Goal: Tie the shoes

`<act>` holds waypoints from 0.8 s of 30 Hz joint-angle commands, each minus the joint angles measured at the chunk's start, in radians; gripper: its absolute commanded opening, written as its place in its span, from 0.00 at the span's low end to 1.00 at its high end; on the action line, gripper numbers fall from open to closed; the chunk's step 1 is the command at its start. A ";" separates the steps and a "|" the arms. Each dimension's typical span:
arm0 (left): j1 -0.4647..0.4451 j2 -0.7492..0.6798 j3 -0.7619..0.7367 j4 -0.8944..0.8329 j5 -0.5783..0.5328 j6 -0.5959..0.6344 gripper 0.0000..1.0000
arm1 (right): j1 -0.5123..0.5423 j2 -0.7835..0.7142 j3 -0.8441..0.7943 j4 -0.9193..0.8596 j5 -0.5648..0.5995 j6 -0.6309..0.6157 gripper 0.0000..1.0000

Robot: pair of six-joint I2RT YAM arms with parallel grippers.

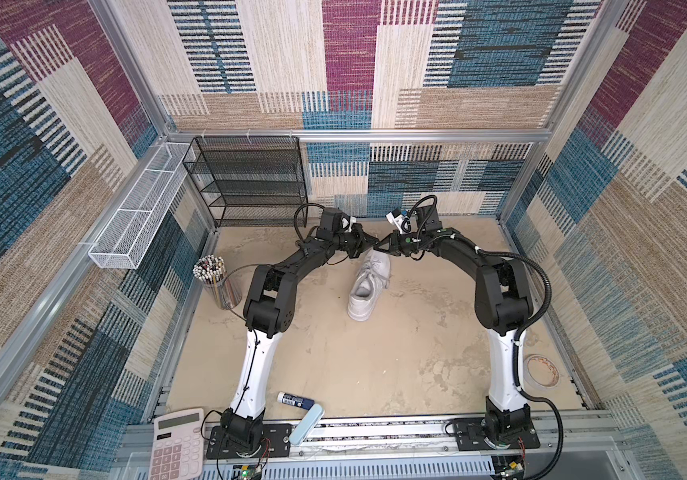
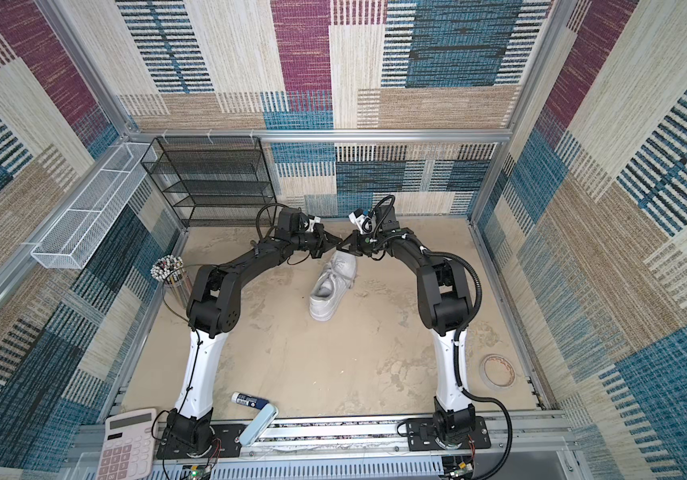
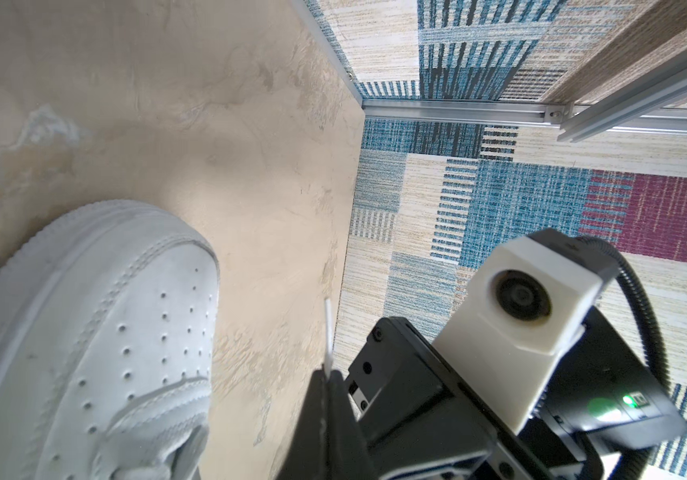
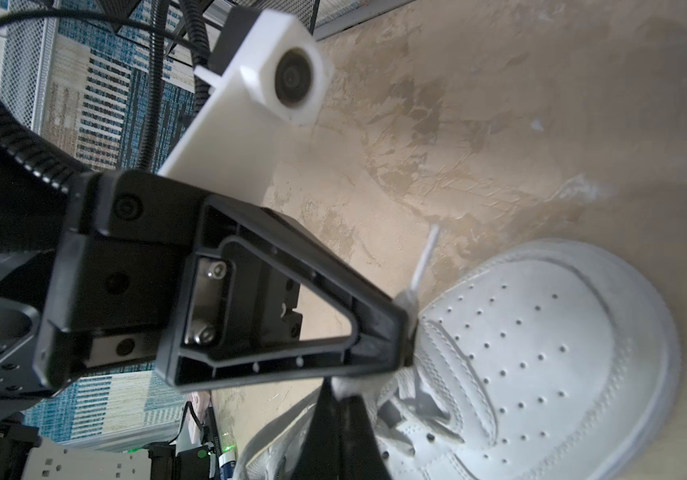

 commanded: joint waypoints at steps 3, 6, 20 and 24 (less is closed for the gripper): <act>0.013 -0.028 0.007 -0.001 0.000 0.041 0.32 | 0.000 -0.024 -0.032 0.031 0.012 0.027 0.00; 0.034 -0.061 0.003 -0.039 -0.030 0.099 0.50 | 0.001 -0.053 -0.068 0.034 0.044 0.045 0.00; 0.135 -0.275 -0.235 -0.233 -0.050 0.325 0.62 | 0.007 -0.213 -0.297 0.085 0.284 0.320 0.00; 0.133 -0.342 -0.371 -0.219 -0.043 0.326 0.62 | 0.008 -0.253 -0.353 0.083 0.359 0.388 0.00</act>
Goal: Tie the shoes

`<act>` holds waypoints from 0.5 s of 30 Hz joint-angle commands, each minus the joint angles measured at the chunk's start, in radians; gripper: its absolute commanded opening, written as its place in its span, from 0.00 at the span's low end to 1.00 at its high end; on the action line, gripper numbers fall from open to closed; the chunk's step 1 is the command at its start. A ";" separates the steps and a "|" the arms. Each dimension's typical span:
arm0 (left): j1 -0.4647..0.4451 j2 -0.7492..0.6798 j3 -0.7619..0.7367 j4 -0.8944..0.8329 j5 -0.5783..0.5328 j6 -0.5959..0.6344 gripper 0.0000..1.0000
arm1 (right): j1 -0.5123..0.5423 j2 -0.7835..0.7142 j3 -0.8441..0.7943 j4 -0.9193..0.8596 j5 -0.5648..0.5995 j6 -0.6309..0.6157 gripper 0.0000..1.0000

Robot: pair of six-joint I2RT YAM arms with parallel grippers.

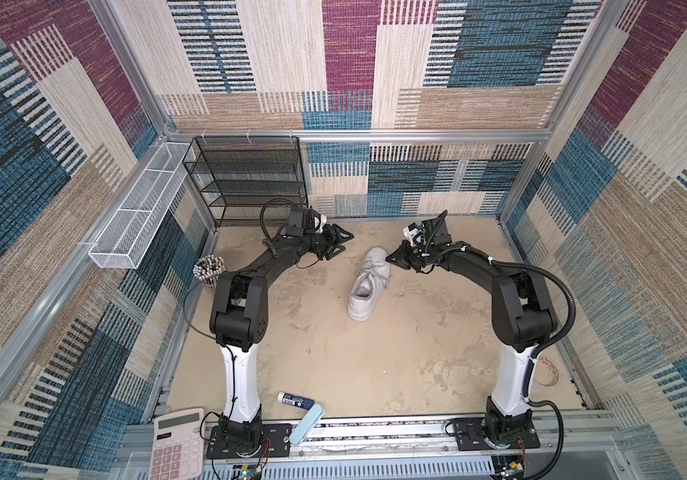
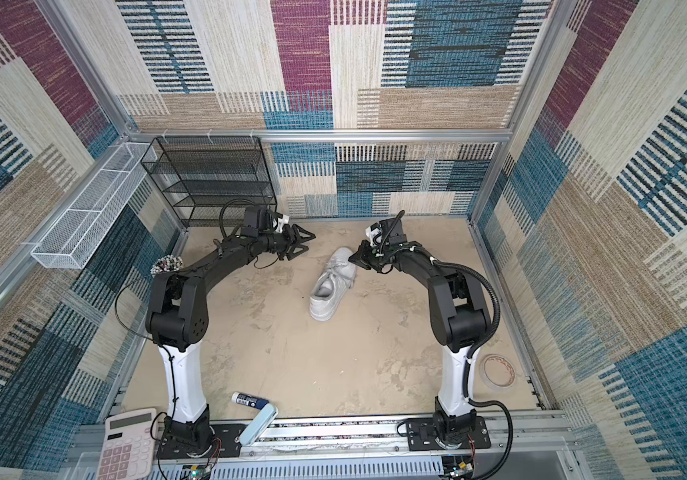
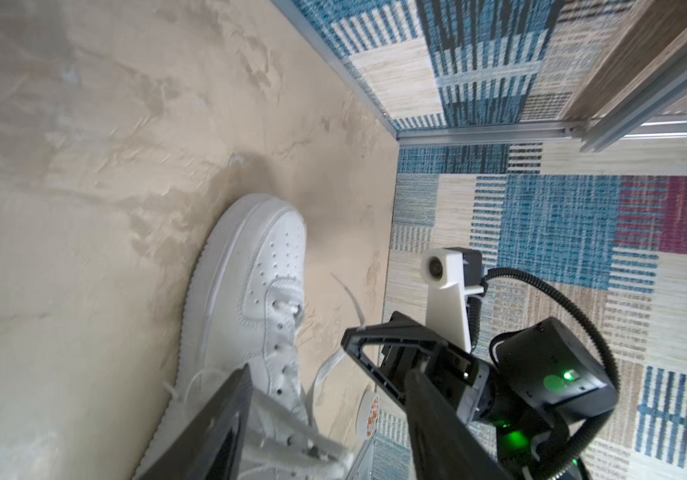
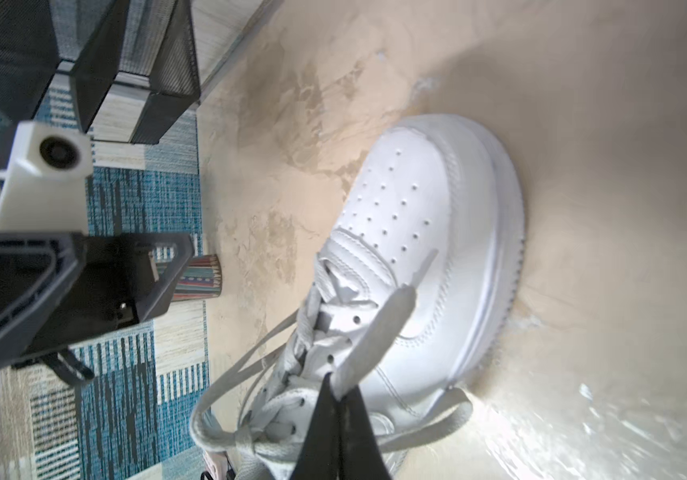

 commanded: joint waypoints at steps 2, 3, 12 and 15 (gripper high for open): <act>-0.004 -0.068 -0.111 -0.020 0.010 0.053 0.59 | 0.003 -0.044 -0.032 0.011 0.140 0.103 0.00; -0.006 -0.085 -0.142 -0.019 0.007 0.058 0.57 | 0.002 -0.047 -0.033 0.006 0.158 0.106 0.00; -0.036 -0.153 -0.291 -0.021 0.011 0.054 0.45 | 0.003 -0.023 -0.020 -0.067 0.212 0.131 0.00; -0.049 -0.160 -0.307 -0.055 0.003 0.058 0.42 | 0.004 -0.021 -0.019 -0.059 0.191 0.124 0.00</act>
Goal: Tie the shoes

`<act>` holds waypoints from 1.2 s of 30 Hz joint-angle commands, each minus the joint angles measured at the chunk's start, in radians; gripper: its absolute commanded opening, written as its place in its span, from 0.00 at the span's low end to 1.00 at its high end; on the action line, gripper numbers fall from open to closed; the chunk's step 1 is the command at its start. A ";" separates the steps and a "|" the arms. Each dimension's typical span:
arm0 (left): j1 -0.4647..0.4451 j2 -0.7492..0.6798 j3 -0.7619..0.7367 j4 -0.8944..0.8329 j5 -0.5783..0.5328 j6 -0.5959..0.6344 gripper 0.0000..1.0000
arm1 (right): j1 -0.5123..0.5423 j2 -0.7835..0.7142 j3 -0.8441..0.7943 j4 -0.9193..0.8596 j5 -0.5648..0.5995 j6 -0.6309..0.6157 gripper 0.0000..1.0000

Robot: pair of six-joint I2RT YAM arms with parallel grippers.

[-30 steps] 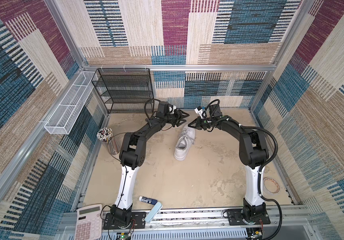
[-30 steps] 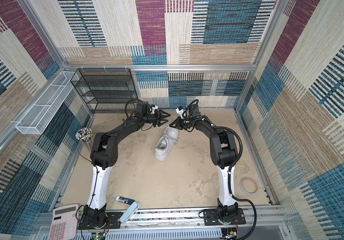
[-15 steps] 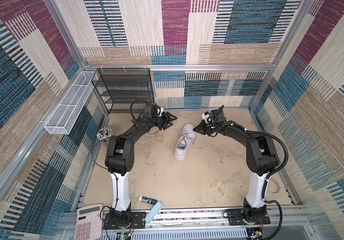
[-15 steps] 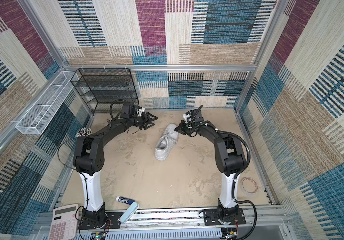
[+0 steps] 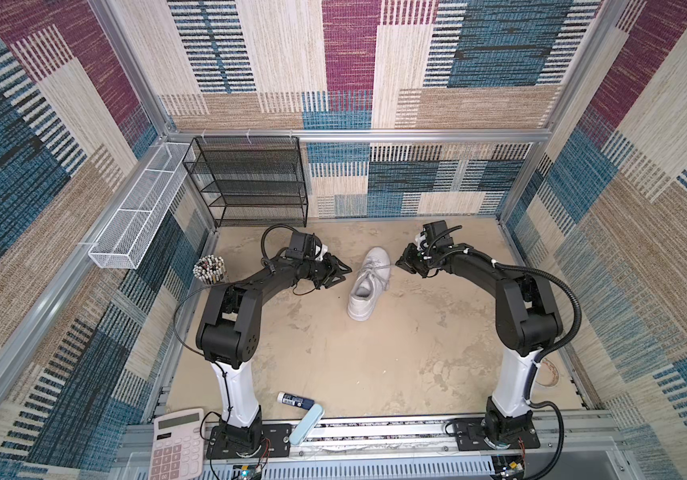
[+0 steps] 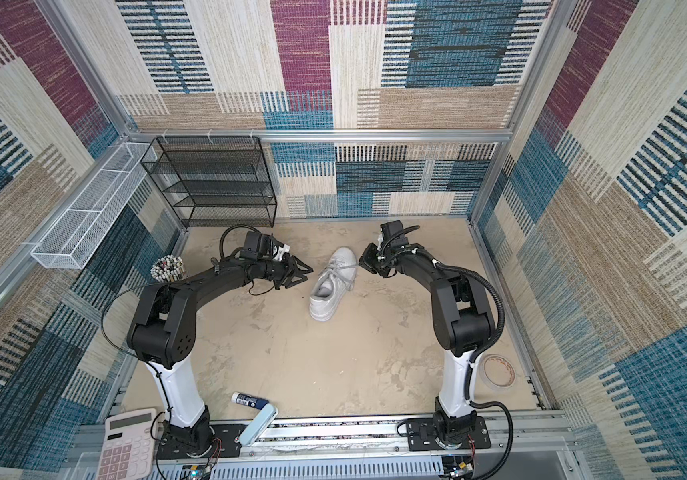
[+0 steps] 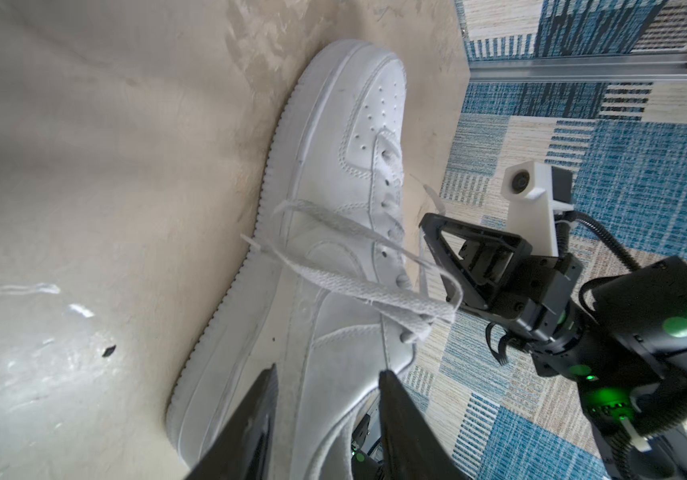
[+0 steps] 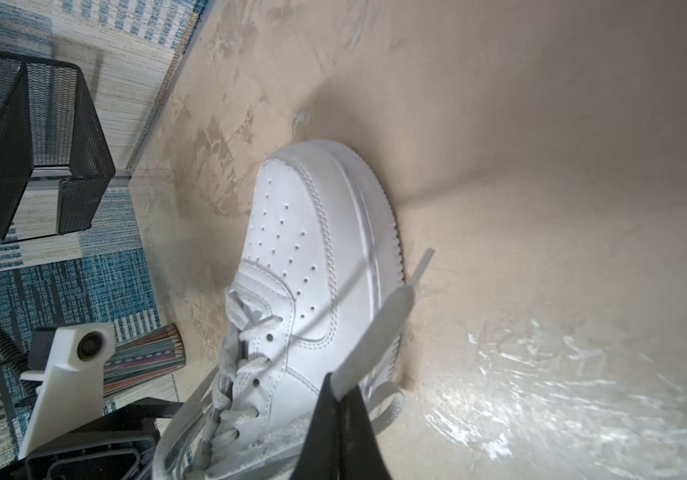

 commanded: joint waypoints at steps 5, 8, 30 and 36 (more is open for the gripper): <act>-0.020 0.005 -0.016 -0.094 0.028 0.035 0.36 | 0.002 0.032 0.015 0.002 -0.036 -0.006 0.00; -0.033 0.019 -0.024 -0.096 0.056 0.024 0.33 | 0.003 0.050 0.026 0.004 -0.069 -0.014 0.00; -0.083 -0.034 0.028 -0.186 0.031 0.069 0.29 | 0.001 0.118 0.109 -0.029 -0.056 -0.067 0.00; -0.047 -0.008 0.364 -0.616 -0.096 0.467 0.42 | 0.000 0.115 0.117 -0.026 -0.112 -0.081 0.00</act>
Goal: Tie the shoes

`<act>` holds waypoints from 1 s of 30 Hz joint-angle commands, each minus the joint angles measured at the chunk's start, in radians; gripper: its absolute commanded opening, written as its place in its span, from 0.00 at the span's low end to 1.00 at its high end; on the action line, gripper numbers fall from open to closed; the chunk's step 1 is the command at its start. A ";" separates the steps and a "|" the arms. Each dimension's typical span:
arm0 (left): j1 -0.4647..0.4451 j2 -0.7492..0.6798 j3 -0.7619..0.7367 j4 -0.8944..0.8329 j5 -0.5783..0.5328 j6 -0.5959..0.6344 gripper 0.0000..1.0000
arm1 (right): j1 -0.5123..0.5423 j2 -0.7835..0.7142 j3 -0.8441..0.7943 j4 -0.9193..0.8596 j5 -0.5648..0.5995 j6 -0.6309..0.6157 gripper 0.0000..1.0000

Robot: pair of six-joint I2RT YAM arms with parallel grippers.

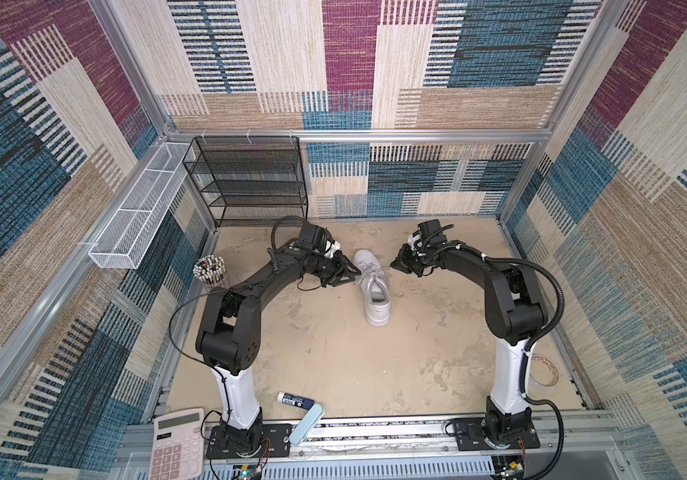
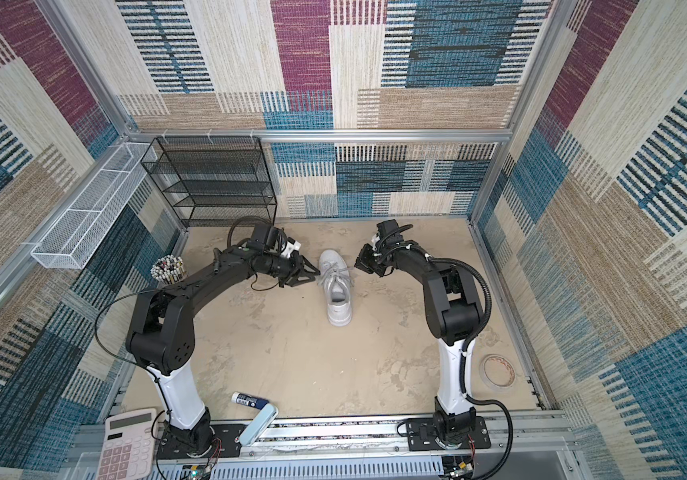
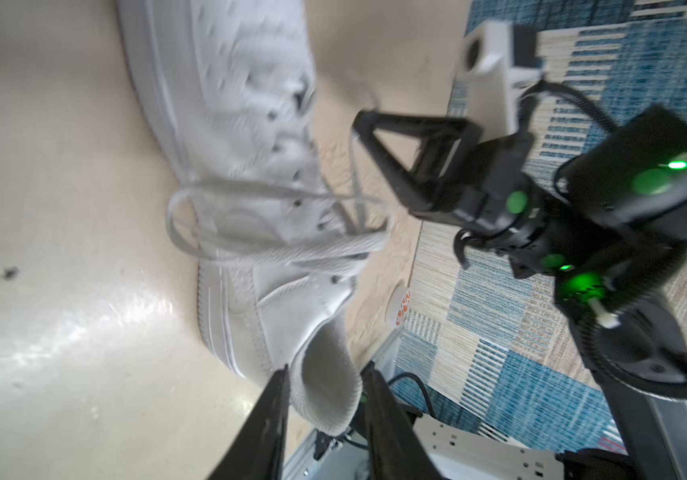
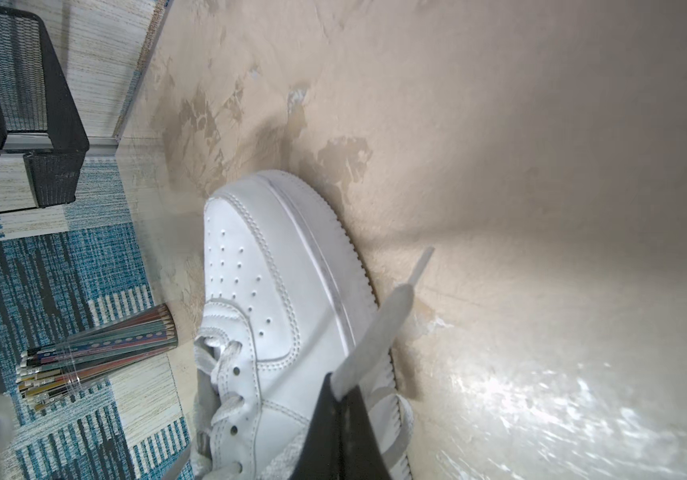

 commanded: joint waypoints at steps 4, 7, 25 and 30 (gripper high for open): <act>0.004 0.096 0.330 -0.361 -0.128 0.587 0.54 | 0.002 0.003 0.034 -0.001 -0.053 -0.057 0.00; 0.001 0.153 0.412 -0.362 -0.098 0.848 0.54 | 0.002 0.022 0.055 -0.013 -0.076 -0.077 0.00; -0.053 0.281 0.502 -0.307 0.069 1.599 0.61 | -0.008 0.030 0.058 -0.037 -0.104 -0.128 0.00; -0.057 0.360 0.622 -0.446 0.067 1.698 0.57 | -0.009 0.022 0.044 -0.033 -0.101 -0.126 0.00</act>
